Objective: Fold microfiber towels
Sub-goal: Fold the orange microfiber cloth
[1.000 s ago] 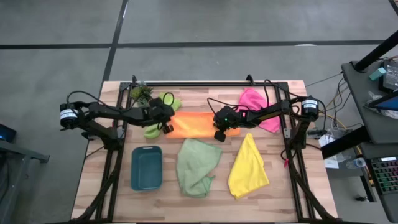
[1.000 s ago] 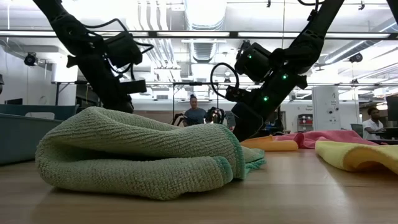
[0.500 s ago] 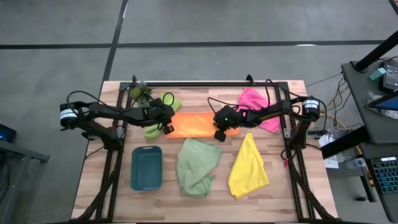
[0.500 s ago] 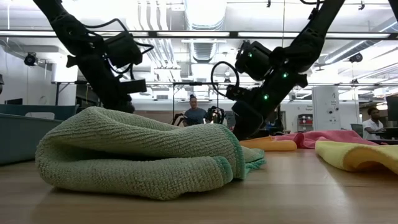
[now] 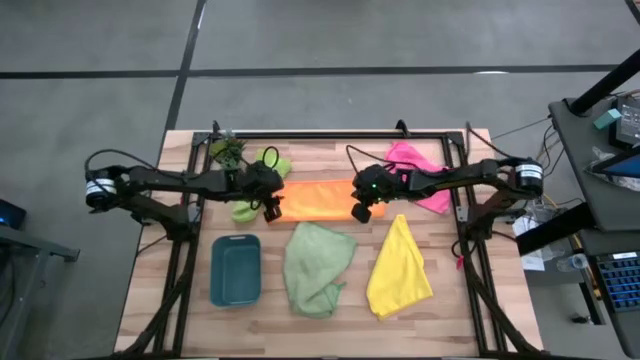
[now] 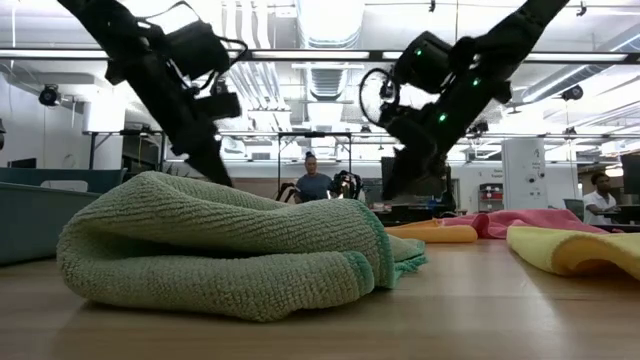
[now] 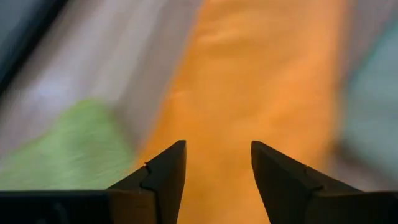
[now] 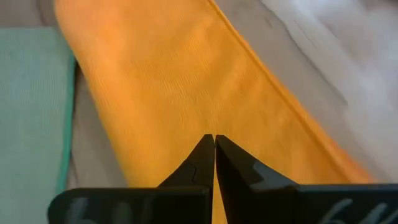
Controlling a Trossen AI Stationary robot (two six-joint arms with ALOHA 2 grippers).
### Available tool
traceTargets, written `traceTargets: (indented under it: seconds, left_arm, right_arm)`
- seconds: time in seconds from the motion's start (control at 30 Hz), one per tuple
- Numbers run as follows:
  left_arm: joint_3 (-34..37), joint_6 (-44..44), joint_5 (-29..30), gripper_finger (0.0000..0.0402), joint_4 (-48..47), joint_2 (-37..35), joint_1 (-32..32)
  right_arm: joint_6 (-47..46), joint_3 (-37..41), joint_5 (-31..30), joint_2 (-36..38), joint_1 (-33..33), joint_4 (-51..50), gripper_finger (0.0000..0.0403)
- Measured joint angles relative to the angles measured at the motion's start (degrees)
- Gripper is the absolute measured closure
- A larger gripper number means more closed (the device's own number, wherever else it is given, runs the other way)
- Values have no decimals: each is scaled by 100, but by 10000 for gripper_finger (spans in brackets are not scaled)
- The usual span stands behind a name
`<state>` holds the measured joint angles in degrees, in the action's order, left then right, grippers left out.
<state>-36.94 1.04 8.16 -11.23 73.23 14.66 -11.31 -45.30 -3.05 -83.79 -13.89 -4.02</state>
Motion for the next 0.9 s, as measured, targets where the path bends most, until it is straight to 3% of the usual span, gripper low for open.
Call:
traceTargets:
  seconds: [0.23, 0.4, 0.9]
  left_arm:
    - [73, 768, -288, 235, 72, 96, -417]
    - [71, 916, -253, 235, 82, 158, -681]
    - [71, 914, -119, 235, 215, 159, -835]
  right_arm:
    - [-1880, 0, -17, 572, -132, -1368, 394]
    - [-2360, 0, 54, 760, -258, -2101, 372]
    - [-2599, 54, 54, 573, -946, -2402, 182]
